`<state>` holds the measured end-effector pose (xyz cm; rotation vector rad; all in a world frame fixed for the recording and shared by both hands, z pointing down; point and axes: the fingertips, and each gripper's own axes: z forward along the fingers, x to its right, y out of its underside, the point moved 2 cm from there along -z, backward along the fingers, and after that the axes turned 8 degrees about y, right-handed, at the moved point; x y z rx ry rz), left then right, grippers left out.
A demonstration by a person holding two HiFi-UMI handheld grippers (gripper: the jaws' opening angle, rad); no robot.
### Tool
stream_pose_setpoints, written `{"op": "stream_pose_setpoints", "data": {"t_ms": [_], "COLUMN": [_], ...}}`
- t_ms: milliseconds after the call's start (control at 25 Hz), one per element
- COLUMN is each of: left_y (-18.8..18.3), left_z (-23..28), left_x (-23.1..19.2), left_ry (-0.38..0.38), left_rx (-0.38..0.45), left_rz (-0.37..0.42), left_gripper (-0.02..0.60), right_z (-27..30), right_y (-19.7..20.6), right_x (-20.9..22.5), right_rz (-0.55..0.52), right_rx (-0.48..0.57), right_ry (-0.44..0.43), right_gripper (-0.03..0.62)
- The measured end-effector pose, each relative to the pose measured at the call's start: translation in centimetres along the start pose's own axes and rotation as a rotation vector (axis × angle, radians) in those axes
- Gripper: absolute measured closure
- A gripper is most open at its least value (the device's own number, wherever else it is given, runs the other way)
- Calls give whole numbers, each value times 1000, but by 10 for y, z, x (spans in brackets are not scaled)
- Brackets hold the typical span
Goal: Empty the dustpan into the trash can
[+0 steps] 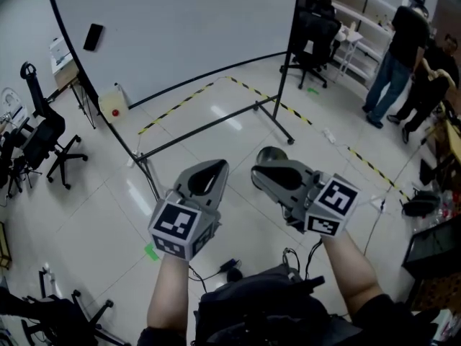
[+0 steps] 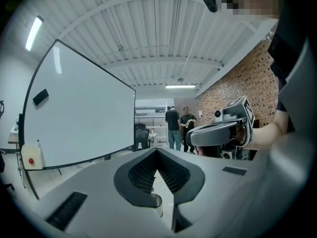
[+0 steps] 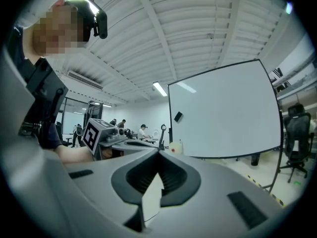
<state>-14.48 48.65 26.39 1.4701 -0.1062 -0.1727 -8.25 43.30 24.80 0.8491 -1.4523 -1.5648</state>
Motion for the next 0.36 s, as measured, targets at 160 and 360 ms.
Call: {"op": "stream_pose_setpoints", "data": {"t_ms": [160, 360], "left_y": [-7, -7], "left_z": [5, -1], "left_x": [3, -7], "left_ry": [21, 16], "left_rx": [9, 22], "left_rz": [17, 11], "left_gripper": [583, 583], "right_z": [1, 10], "right_y": [0, 3], "right_x": [-2, -11], "right_rz": [-4, -53], "right_rx": [-4, -28], "right_ry": [1, 14], "right_gripper": [588, 588]}}
